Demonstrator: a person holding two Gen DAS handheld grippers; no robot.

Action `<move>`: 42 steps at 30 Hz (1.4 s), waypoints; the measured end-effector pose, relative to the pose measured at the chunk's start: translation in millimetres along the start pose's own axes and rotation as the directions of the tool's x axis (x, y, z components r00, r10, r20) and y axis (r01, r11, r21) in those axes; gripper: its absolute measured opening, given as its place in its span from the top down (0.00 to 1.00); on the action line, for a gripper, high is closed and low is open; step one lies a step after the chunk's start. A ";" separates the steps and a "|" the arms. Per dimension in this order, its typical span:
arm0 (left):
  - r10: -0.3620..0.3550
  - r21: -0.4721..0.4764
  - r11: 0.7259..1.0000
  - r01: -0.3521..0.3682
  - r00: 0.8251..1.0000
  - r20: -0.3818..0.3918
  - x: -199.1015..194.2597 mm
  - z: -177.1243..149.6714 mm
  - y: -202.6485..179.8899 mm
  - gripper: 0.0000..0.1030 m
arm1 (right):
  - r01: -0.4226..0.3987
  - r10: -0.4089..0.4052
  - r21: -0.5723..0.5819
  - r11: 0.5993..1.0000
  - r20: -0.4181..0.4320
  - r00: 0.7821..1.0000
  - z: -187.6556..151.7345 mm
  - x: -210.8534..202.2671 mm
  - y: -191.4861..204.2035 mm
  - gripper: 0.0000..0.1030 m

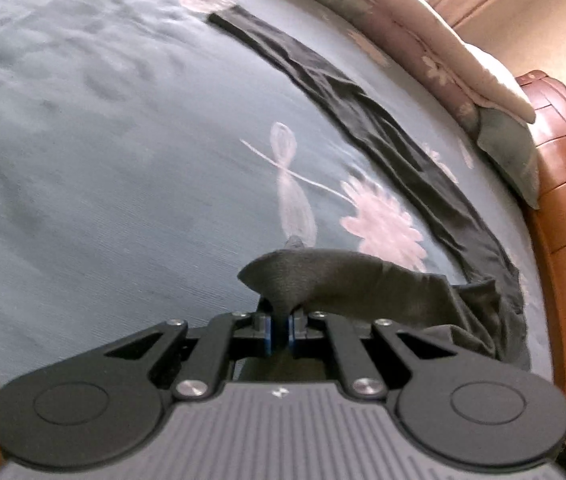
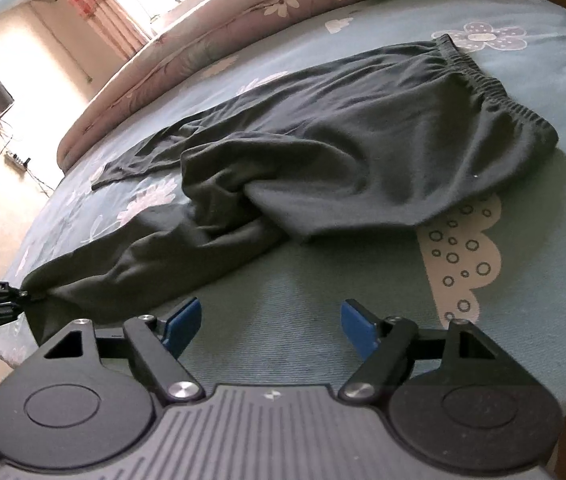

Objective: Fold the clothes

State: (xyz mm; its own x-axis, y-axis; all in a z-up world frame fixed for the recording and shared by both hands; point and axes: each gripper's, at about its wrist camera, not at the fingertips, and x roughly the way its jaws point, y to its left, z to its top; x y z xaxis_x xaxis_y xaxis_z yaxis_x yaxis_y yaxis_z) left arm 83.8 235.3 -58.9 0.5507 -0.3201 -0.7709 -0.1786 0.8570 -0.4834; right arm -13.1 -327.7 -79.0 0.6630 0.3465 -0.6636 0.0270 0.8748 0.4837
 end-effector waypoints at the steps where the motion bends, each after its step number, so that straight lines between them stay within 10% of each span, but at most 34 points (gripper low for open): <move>1: 0.015 0.003 1.000 -0.015 1.000 -0.002 -2.1 1.9 2.9 0.94 | 0.006 -0.006 0.003 1.000 0.003 1.000 0.1 -0.6 -0.9 0.21; 18: 0.230 0.072 0.971 -0.226 0.972 -0.052 17.3 46.8 20.5 0.88 | 0.025 -0.025 -0.002 1.000 -0.006 1.000 0.4 -0.2 2.3 0.21; 23: 0.233 0.007 0.973 -0.232 0.972 -0.039 18.7 44.0 36.1 0.59 | 0.033 -0.033 -0.002 0.999 -0.005 0.999 -0.1 -2.5 0.7 0.20; 31: 0.154 -0.104 0.982 -0.156 0.988 -0.024 0.1 22.1 63.5 0.44 | 0.037 -0.037 -0.003 0.999 -0.013 0.999 2.1 3.9 0.8 0.20; 34: 0.176 -0.076 0.981 -0.176 0.984 -0.003 6.3 18.6 57.5 0.49 | 0.034 -0.035 -0.023 0.999 -0.017 0.999 2.5 4.9 6.8 0.20; 36: 0.150 -0.038 0.988 -0.151 0.989 -0.005 6.9 20.2 44.0 0.95 | 0.032 -0.033 -0.038 0.999 -0.014 0.999 2.6 3.1 10.9 0.20; 42: 0.041 0.108 0.993 -0.040 0.999 -0.005 3.8 26.6 -17.2 0.94 | 0.044 -0.044 -0.040 0.998 -0.011 0.999 2.2 1.5 11.4 0.20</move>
State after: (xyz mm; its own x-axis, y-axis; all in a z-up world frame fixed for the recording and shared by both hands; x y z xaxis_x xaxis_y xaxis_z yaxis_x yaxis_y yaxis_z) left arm 110.7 230.1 -42.4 0.5386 -0.2872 -0.7921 -0.1113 0.9076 -0.4047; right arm -10.2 -317.9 -73.2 0.6526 0.3111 -0.6909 0.0262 0.9020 0.4309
